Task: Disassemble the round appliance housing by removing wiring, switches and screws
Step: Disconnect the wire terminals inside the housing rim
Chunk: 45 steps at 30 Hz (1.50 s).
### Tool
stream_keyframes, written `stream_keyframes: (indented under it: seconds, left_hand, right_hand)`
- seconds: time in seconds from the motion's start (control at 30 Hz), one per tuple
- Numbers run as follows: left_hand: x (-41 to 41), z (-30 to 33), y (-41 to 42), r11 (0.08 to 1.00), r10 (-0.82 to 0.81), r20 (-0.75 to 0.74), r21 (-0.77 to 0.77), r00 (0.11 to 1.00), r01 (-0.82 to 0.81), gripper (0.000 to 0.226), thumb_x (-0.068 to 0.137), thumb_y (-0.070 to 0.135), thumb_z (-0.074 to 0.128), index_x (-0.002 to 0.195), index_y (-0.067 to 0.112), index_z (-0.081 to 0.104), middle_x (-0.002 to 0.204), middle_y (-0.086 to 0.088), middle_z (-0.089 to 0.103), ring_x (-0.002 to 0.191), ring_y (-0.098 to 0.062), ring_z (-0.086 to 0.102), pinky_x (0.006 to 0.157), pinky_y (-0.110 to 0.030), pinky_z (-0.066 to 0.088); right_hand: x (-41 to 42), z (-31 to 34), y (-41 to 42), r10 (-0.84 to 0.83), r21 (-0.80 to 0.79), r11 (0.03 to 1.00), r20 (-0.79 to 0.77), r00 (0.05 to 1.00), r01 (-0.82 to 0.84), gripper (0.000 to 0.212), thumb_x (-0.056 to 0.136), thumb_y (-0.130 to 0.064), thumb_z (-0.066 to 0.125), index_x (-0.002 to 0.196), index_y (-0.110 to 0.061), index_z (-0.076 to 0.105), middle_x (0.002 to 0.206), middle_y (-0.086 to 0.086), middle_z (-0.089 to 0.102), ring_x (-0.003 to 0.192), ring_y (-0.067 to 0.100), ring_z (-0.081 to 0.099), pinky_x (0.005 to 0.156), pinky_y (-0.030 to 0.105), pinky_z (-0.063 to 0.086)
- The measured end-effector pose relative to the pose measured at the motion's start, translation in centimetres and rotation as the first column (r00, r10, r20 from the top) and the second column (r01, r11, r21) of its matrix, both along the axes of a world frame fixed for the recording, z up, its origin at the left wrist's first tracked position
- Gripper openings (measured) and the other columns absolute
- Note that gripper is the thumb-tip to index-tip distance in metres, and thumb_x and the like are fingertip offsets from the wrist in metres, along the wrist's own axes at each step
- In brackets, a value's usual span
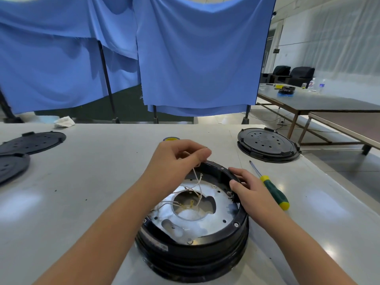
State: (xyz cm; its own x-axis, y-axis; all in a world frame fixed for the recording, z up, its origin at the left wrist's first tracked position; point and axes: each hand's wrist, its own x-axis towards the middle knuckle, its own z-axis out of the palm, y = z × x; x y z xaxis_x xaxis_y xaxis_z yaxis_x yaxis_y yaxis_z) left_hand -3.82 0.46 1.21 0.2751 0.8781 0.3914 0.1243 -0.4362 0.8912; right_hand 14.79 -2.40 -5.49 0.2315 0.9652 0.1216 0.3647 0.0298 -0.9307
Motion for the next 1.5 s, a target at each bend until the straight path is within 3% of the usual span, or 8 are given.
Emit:
stream_keyframes:
  seconds: [0.2, 0.3, 0.47, 0.63, 0.8, 0.93, 1.3, 1.5]
  left_hand:
    - [-0.7, -1.3, -0.3, 0.998, -0.047, -0.052, -0.034, 0.998, 0.045, 0.006, 0.080, 0.028, 0.074, 0.079, 0.034, 0.076, 0.073, 0.007, 0.074, 0.072, -0.010, 0.069, 0.073, -0.019, 0.056]
    - [-1.1, -1.7, -0.3, 0.996, -0.085, -0.077, -0.019, 0.993, 0.083, 0.013, 0.081, 0.026, 0.074, 0.083, 0.039, 0.075, 0.079, 0.012, 0.075, 0.078, -0.006, 0.070, 0.076, -0.020, 0.055]
    - [-2.1, -1.9, -0.4, 0.993, -0.086, -0.149, 0.069, 0.985, 0.097, 0.019, 0.084, 0.016, 0.071, 0.089, 0.034, 0.074, 0.086, 0.017, 0.074, 0.085, 0.000, 0.070, 0.082, -0.017, 0.053]
    - [-5.1, -2.8, 0.9, 0.929, 0.317, -0.104, 0.237, 0.943, -0.286, 0.017, 0.089, 0.016, 0.063, 0.095, 0.030, 0.072, 0.091, 0.021, 0.071, 0.090, 0.009, 0.062, 0.080, -0.003, 0.041]
    - [-6.2, -5.6, 1.6, 0.914, 0.366, -0.020, -0.181, 0.931, -0.363, 0.024, 0.094, 0.012, 0.054, 0.112, 0.026, 0.061, 0.112, 0.005, 0.065, 0.098, -0.003, 0.060, 0.080, -0.018, 0.044]
    - [-5.6, -5.9, 1.8, 0.894, 0.368, 0.054, -0.297, 0.928, -0.336, 0.033, 0.094, 0.007, 0.049, 0.122, 0.021, 0.059, 0.115, 0.006, 0.061, 0.098, -0.001, 0.057, 0.086, -0.022, 0.042]
    - [-5.9, -6.4, 1.8, 0.888, 0.360, 0.036, -0.321, 0.932, -0.331, 0.026, 0.089, 0.005, 0.055, 0.104, 0.022, 0.068, 0.101, 0.009, 0.069, 0.095, -0.008, 0.064, 0.079, -0.022, 0.048]
    - [-6.0, -7.2, 1.4, 0.894, 0.356, 0.127, -0.334, 0.926, -0.298, 0.024, 0.089, 0.011, 0.058, 0.082, 0.029, 0.073, 0.082, 0.013, 0.073, 0.072, 0.004, 0.067, 0.059, -0.010, 0.048]
  right_hand:
    - [-0.2, 1.6, -1.1, -0.080, 0.240, 0.971, 0.411, 0.908, -0.023, 0.033, 0.088, -0.023, 0.060, 0.118, -0.034, 0.055, 0.116, -0.017, 0.054, 0.111, -0.001, 0.046, 0.091, 0.015, 0.033]
    - [-1.7, 2.7, -1.8, 0.077, 0.274, 0.943, 0.367, 0.927, -0.186, 0.027, 0.084, -0.022, 0.064, 0.108, -0.035, 0.061, 0.105, -0.020, 0.063, 0.105, -0.007, 0.054, 0.087, 0.006, 0.039]
    - [-3.6, 3.4, -1.4, 0.206, 0.236, 0.931, 0.291, 0.934, -0.279, 0.022, 0.081, -0.024, 0.071, 0.101, -0.031, 0.065, 0.088, -0.012, 0.071, 0.088, 0.000, 0.066, 0.082, 0.022, 0.052]
    - [-3.5, 3.4, -0.3, 0.062, 0.232, 0.965, 0.239, 0.969, -0.119, 0.006, 0.080, -0.029, 0.072, 0.078, -0.026, 0.068, 0.071, -0.010, 0.069, 0.065, 0.002, 0.063, 0.065, 0.018, 0.050]
    - [-3.4, 2.6, -0.6, 0.053, 0.214, 0.968, 0.343, 0.938, -0.133, 0.011, 0.084, -0.024, 0.067, 0.076, -0.032, 0.067, 0.073, -0.025, 0.064, 0.067, -0.004, 0.059, 0.061, 0.007, 0.042]
    - [-3.3, 2.5, -0.5, 0.059, 0.181, 0.973, 0.410, 0.910, -0.144, 0.012, 0.085, -0.022, 0.066, 0.081, -0.033, 0.067, 0.072, -0.021, 0.065, 0.072, -0.004, 0.060, 0.064, 0.009, 0.046]
    - [-2.5, 3.7, -0.3, 0.041, 0.144, 0.967, 0.723, 0.689, -0.209, 0.011, 0.087, -0.026, 0.063, 0.095, -0.033, 0.067, 0.092, -0.018, 0.058, 0.091, 0.001, 0.050, 0.076, 0.013, 0.039]
    - [-6.9, 5.1, 1.2, 0.099, 0.169, 0.942, 0.687, 0.720, -0.290, 0.009, 0.086, -0.029, 0.060, 0.089, -0.032, 0.068, 0.086, -0.017, 0.063, 0.087, 0.000, 0.052, 0.076, 0.015, 0.041]
